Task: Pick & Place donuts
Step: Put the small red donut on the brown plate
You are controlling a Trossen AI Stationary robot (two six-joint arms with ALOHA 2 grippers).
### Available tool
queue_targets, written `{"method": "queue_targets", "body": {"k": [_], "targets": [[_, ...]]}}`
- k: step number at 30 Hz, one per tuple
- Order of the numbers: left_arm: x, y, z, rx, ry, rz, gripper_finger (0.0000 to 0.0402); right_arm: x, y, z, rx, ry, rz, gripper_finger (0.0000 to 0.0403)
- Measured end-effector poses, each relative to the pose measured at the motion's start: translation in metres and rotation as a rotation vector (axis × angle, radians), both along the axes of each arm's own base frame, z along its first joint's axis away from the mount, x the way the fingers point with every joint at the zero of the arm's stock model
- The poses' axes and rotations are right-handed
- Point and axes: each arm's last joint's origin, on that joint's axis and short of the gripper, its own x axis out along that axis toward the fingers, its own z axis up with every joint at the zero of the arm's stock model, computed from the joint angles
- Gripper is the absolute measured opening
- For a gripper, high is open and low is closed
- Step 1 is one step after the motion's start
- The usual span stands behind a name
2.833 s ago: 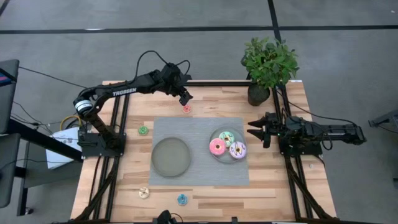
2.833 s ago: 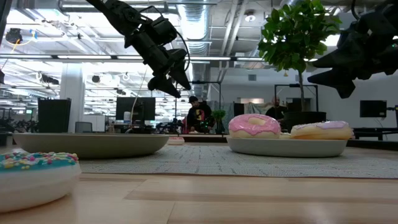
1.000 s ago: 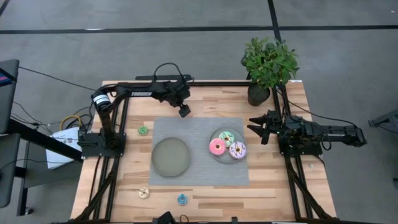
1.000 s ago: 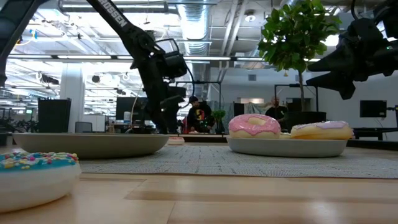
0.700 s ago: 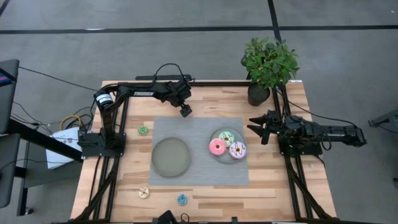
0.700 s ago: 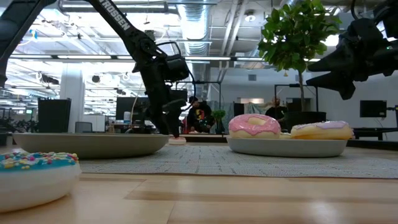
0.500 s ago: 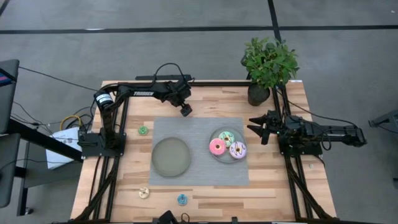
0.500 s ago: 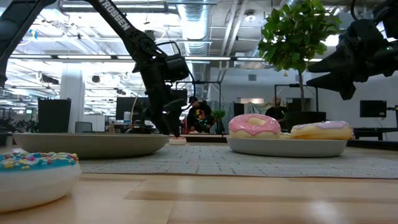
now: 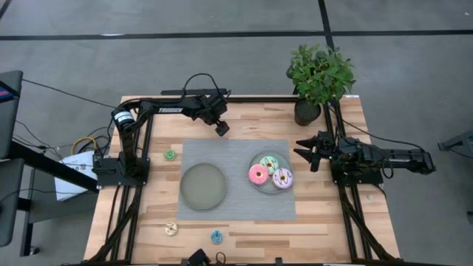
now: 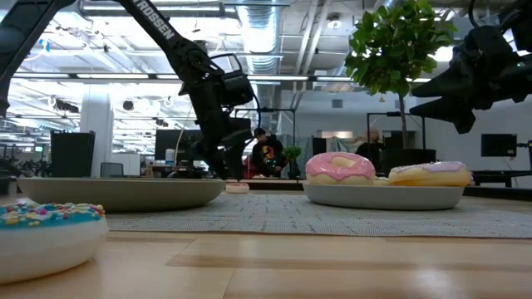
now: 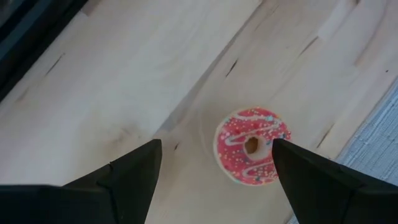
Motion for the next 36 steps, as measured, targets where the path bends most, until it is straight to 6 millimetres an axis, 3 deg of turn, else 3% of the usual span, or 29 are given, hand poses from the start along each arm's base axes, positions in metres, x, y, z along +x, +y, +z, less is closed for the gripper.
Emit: {"method": "queue_targets", "body": {"k": [36], "targets": [[0.0035,-0.0044,0.0005,0.087,0.046,-0.013,0.0298,0.0000,0.0000,0.0000,-0.001,0.000,0.000,0.0209]]}}
